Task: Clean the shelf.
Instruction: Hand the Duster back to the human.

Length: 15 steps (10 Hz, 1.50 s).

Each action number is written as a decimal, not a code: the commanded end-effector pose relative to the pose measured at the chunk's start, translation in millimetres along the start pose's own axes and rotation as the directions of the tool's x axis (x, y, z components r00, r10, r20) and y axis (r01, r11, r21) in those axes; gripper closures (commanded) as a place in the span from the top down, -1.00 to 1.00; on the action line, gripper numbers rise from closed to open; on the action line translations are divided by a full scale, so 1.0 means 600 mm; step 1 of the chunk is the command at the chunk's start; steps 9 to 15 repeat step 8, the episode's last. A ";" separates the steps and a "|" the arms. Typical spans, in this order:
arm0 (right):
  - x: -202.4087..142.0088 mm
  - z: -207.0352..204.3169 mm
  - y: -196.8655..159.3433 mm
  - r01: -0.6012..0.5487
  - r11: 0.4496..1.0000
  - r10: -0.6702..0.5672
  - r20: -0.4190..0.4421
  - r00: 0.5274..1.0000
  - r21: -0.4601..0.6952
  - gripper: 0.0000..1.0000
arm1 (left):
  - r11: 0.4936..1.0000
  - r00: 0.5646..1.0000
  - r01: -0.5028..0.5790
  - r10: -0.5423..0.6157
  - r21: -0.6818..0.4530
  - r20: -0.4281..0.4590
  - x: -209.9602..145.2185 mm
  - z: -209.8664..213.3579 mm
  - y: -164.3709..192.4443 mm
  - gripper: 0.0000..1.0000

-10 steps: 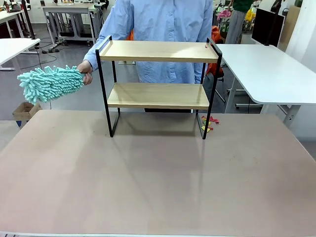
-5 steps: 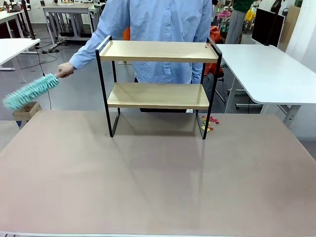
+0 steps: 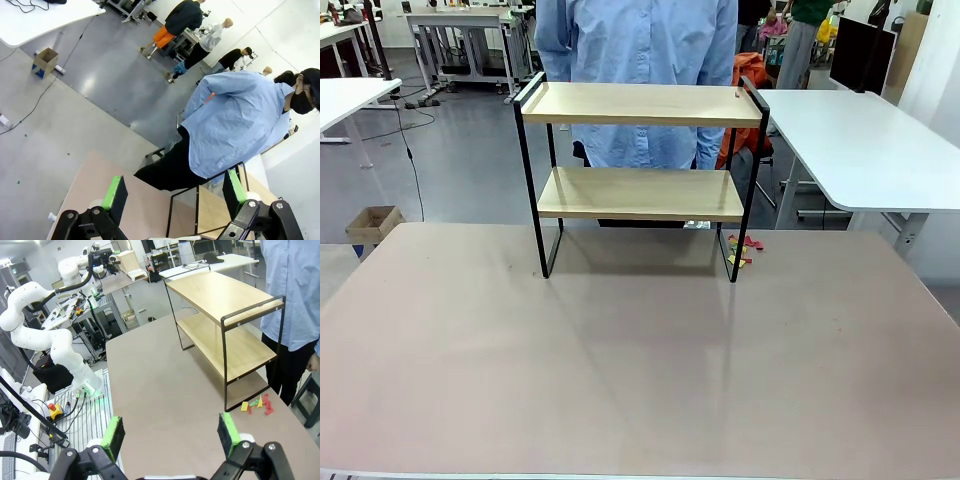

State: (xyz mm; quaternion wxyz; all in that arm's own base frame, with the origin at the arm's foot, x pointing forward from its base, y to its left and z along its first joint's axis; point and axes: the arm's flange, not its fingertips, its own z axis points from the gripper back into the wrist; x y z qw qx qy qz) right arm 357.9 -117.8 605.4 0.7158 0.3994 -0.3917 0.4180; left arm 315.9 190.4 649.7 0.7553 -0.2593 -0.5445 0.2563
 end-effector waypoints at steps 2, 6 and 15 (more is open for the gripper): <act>0.003 0.001 -0.001 -0.017 1.000 0.017 0.026 1.000 0.006 1.00 | 1.000 1.000 -0.015 0.015 0.007 0.002 -0.003 0.003 0.001 1.00; 0.003 0.001 -0.001 -0.017 1.000 0.017 0.026 1.000 0.006 1.00 | 1.000 1.000 -0.015 0.015 0.007 0.002 -0.003 0.003 0.001 1.00; 0.003 0.001 -0.001 -0.017 1.000 0.017 0.026 1.000 0.006 1.00 | 1.000 1.000 -0.015 0.015 0.007 0.002 -0.003 0.003 0.001 1.00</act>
